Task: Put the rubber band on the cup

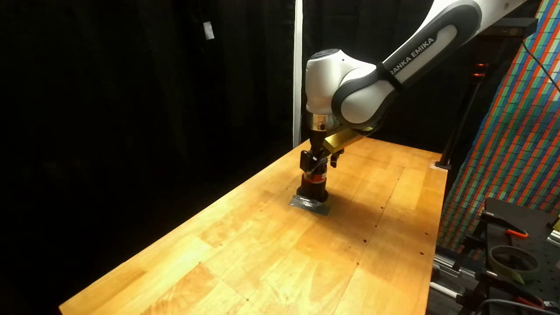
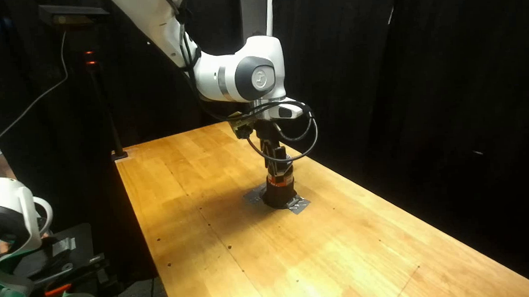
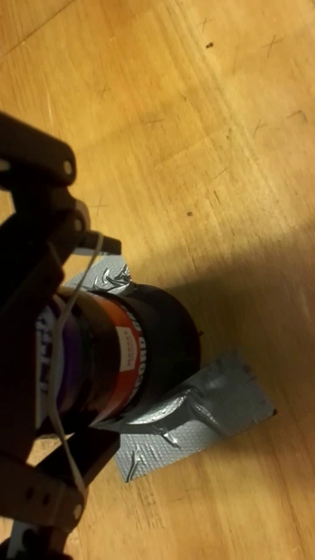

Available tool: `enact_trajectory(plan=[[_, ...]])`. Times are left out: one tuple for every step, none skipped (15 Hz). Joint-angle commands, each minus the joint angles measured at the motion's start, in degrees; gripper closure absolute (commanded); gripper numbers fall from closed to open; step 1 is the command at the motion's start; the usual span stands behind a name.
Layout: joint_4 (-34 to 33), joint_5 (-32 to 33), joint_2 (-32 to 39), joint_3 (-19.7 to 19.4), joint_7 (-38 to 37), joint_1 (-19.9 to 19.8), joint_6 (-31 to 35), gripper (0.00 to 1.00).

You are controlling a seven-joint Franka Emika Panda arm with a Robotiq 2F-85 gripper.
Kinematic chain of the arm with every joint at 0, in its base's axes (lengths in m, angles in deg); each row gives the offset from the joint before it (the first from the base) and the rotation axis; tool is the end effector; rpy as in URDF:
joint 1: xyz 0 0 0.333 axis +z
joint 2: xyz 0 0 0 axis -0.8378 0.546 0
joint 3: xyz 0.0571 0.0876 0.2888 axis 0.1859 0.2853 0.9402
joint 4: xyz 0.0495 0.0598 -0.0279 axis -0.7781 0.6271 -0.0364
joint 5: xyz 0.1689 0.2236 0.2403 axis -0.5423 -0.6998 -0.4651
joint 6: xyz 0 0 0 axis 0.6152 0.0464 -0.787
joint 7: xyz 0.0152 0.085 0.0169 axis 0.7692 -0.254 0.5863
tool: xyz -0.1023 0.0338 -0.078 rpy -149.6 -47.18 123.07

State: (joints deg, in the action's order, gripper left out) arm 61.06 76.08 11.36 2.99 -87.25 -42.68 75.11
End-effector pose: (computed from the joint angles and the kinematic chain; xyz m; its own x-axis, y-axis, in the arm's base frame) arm 0.6199 0.1169 0.2252 0.9558 -0.2832 0.0795 -0.2921 -0.9455 0.1439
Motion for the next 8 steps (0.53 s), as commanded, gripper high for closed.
enact_trajectory(plan=[[10.63,0.35,-7.07,-0.57,1.69,-0.81,1.25,0.0],[12.05,0.43,-7.93,-0.56,1.84,-0.87,1.32,0.0],[13.99,0.56,-8.91,-0.64,2.04,-1.08,1.72,0.0],[15.58,0.89,-9.72,-0.97,1.69,-1.15,2.28,0.0],[17.08,1.24,-10.51,-1.2,1.59,-1.34,3.1,0.0],[18.7,1.37,-11.31,-1.24,1.64,-1.59,4.55,0.24],[20.17,1.45,-12.13,-1.23,1.84,-1.85,5.97,0.26],[21.8,1.32,-12.92,-1.08,1.94,-2.09,8.08,0.32]])
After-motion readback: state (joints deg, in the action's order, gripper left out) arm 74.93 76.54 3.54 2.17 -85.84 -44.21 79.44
